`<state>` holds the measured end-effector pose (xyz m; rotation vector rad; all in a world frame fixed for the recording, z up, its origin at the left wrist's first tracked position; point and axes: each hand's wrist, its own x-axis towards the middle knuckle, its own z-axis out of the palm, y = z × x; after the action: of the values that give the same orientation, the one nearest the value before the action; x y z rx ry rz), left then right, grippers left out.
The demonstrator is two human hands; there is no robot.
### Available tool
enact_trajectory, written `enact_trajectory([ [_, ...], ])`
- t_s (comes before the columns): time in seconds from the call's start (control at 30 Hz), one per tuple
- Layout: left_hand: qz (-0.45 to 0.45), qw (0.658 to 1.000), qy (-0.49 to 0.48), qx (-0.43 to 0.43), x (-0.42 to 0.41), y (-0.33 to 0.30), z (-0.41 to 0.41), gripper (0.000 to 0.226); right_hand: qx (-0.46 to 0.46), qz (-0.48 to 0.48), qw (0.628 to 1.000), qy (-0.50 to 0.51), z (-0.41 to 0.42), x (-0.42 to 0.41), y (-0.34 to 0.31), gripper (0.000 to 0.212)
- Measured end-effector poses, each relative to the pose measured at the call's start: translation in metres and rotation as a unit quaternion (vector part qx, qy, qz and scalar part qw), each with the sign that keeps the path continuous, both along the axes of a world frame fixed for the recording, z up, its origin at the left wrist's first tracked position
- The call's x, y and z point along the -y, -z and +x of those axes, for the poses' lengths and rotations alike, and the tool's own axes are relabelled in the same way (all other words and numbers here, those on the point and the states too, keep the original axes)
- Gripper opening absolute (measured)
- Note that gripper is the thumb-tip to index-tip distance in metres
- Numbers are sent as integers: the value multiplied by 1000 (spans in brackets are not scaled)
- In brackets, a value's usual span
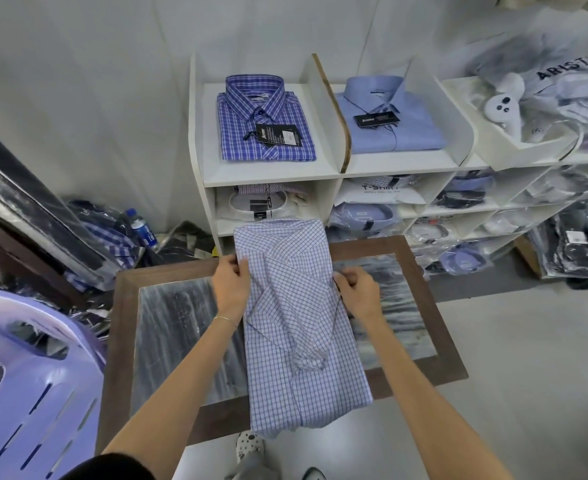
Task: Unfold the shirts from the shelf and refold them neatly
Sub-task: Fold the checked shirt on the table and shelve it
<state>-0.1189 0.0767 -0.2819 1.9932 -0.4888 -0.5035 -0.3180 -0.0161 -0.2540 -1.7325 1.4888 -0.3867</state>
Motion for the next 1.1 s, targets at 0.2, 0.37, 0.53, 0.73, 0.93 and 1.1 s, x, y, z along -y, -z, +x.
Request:
enact_trajectory([
  [0.2, 5, 997, 32, 65, 1, 9, 11, 21, -6, 6, 1000, -23, 35, 29, 12, 34],
  [0.37, -1, 999, 14, 42, -1, 19, 19, 22, -21, -7, 1000, -14, 36, 34, 19, 29],
  [0.53, -2, 1000, 12, -13, 21, 7, 41, 23, 59, 55, 996, 38, 54, 49, 14, 33],
  [0.73, -2, 991, -22, -132, 43, 0, 71, 18, 52, 60, 993, 85, 72, 69, 7, 11],
  [0.93, -14, 981, -60, -182, 43, 1, 74, 12, 46, 44, 994, 89, 78, 68, 10, 20],
  [1.1, -53, 997, 49, 2, 13, -13, 41, 36, 72, -66, 994, 46, 71, 44, -4, 29],
])
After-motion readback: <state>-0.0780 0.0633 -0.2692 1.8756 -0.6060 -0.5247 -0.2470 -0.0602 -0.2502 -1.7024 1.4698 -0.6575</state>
